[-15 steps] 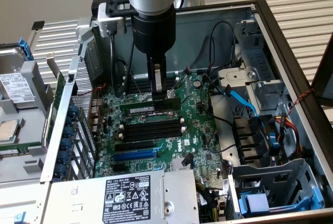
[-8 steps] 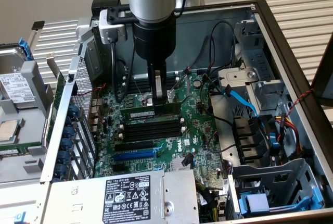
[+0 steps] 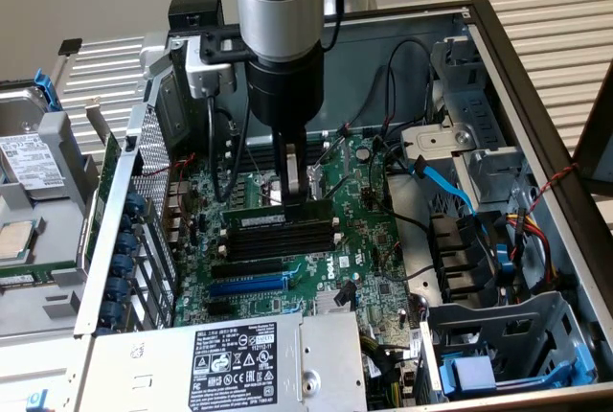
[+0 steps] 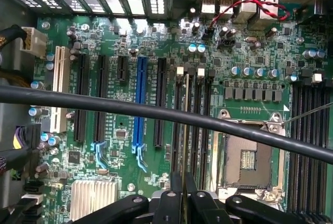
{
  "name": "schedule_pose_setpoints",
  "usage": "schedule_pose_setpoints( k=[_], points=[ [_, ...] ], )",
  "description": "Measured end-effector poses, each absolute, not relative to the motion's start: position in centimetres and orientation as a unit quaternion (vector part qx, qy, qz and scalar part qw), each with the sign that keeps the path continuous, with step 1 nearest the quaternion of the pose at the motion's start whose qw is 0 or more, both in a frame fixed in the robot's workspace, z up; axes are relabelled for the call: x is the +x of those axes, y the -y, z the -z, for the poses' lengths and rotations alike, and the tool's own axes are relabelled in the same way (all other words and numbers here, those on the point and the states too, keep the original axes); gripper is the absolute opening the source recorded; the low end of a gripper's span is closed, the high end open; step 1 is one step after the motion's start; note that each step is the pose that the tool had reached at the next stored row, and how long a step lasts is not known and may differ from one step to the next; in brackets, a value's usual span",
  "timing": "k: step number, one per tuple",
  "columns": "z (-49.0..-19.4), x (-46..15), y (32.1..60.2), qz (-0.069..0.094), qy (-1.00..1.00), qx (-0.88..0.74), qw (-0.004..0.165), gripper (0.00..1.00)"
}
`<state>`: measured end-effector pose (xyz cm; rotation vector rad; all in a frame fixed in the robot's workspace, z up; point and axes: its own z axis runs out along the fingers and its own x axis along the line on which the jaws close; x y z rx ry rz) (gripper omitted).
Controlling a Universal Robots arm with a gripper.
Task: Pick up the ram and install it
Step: 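Insert the ram into the slot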
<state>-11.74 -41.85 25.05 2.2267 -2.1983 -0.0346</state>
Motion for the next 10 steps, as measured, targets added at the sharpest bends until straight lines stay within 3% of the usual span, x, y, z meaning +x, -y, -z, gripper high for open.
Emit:
schedule_pose_setpoints(
  k=[10],
  points=[
    [-24.57,-11.88,42.04,0.011,0.703,0.711,0.006,0.13]
  ],
)
